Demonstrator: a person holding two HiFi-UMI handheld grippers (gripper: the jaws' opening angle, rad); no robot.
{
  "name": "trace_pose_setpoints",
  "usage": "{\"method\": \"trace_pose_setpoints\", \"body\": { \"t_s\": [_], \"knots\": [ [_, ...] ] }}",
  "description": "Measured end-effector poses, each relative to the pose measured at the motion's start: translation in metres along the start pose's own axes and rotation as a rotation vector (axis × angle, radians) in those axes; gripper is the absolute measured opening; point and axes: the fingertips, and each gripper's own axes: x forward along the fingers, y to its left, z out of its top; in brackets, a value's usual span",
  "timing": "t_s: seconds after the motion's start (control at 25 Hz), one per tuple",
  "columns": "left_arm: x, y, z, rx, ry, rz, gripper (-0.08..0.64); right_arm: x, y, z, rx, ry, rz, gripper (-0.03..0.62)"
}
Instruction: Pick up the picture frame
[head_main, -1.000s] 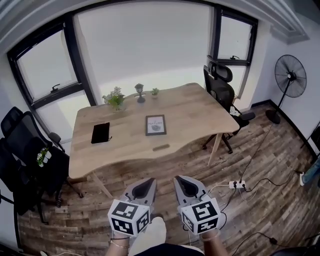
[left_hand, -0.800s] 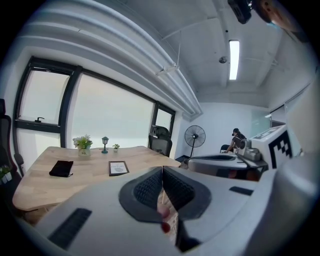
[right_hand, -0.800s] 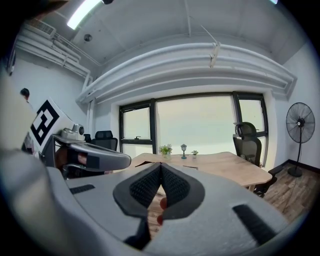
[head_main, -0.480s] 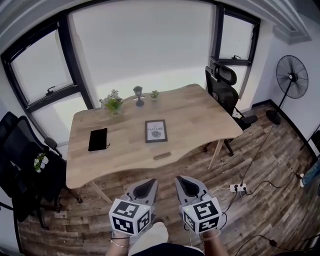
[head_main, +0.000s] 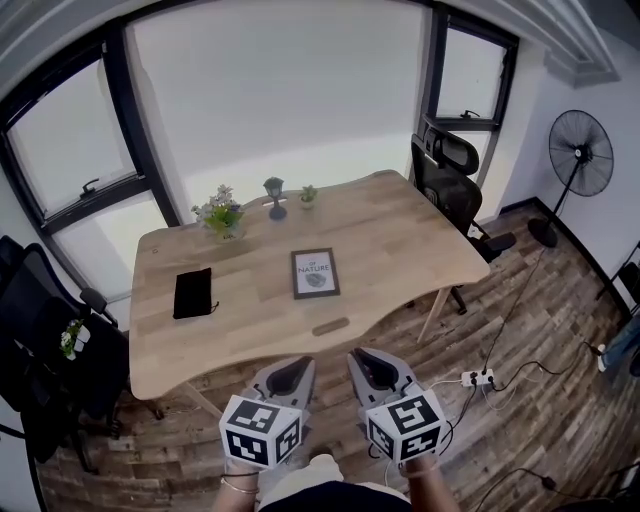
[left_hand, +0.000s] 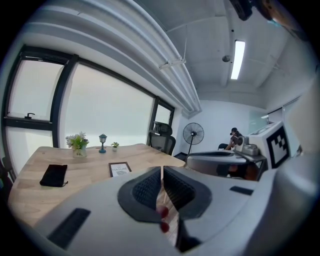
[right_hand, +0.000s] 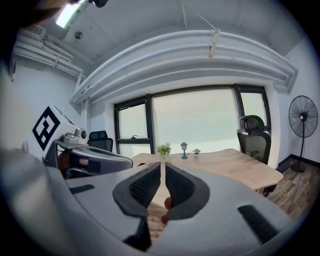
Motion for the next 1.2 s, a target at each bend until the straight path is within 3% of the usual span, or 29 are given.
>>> {"method": "trace_pose_setpoints", "body": {
  "t_s": [0.12,0.2,0.44,0.88,1.2],
  "knots": [
    [0.007,0.014,0.001,-0.015,0.004,-0.025,0.016,0.014,-0.002,-0.002,-0.001,0.017,-0.021,0.006],
    [0.012,0.021,0.000,-0.025,0.011,-0.042,0.065,0.023,-0.003,-0.005,0.008,0.033,-0.022,0.015],
    [0.024,0.035,-0.001,-0.043,0.022,-0.088,0.126,0.042,-0.004,-0.012,0.015,0.074,-0.018,0.098],
    [0.041,0.048,-0.003,-0.034,0.059,-0.117,0.165,0.061,-0.016,-0.017,0.019,0.107,-0.031,0.159],
    [0.058,0.066,-0.002,-0.057,0.077,-0.096,0.181,0.082,-0.030,-0.020,0.028,0.134,-0.018,0.188]
  ]
}}
